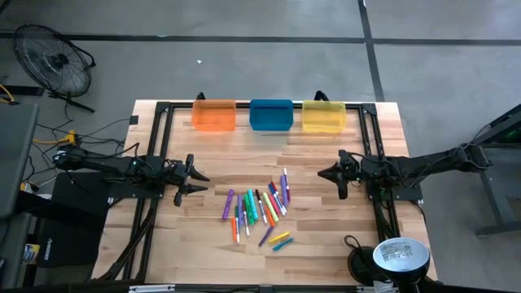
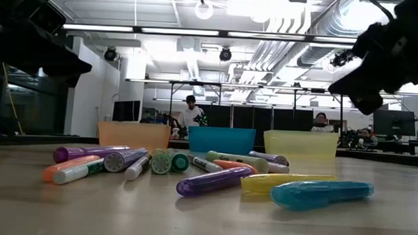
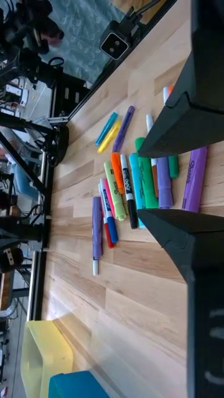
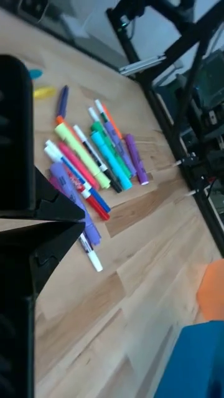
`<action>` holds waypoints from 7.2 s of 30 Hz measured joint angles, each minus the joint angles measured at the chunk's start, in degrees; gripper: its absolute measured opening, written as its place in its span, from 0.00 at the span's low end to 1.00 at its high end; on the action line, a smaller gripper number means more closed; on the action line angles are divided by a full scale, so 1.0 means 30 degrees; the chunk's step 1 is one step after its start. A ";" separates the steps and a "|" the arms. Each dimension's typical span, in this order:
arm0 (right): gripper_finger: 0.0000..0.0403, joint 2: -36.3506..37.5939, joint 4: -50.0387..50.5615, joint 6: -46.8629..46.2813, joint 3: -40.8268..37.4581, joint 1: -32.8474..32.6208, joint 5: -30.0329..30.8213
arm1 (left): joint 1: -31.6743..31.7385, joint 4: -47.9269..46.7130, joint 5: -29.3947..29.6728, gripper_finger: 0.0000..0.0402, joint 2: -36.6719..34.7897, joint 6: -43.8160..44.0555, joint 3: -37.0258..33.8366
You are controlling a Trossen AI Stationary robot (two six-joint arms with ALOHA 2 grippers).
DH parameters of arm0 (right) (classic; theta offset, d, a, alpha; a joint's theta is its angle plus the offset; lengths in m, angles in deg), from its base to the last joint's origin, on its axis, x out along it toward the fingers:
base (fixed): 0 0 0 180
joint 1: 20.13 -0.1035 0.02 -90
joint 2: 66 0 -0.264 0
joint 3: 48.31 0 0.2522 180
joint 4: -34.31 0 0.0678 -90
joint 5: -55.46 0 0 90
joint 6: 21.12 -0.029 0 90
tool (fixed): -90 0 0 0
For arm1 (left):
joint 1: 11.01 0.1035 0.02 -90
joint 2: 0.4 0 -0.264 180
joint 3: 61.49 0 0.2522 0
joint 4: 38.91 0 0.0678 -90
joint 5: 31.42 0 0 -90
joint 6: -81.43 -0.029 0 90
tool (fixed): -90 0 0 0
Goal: Pick & Place Markers
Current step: Put the blue pen into the blue bin
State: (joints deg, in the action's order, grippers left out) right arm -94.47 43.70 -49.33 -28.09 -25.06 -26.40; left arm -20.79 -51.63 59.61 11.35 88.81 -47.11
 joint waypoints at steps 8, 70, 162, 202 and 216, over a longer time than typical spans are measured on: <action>0.01 -0.2893 0.1885 -0.1129 0.3930 0.0000 -0.0503 | 0.0000 0.0006 0.0000 0.35 0.0003 0.0002 0.0000; 0.31 -2.5583 1.3998 0.4149 2.3359 -0.8932 -0.4154 | 0.0007 0.0001 0.0006 0.35 0.0000 0.0000 0.0000; 0.07 -3.0858 1.3802 0.2264 2.6039 -0.8690 -0.2684 | 0.0000 -0.0037 0.0000 0.35 0.0007 0.0007 0.0000; 0.07 -3.0604 2.3334 1.2691 3.6298 0.5383 0.0172 | 0.0004 -0.0037 -0.0015 0.35 0.0004 0.0007 0.0000; 0.08 -3.1165 2.1993 1.8399 3.6349 1.0801 0.0147 | 0.0000 -0.0044 -0.0015 0.35 0.0007 0.0007 0.0000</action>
State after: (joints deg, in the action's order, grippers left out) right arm -187.97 109.68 5.87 80.96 7.35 -25.95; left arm -20.79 -51.76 59.57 11.37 88.83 -47.11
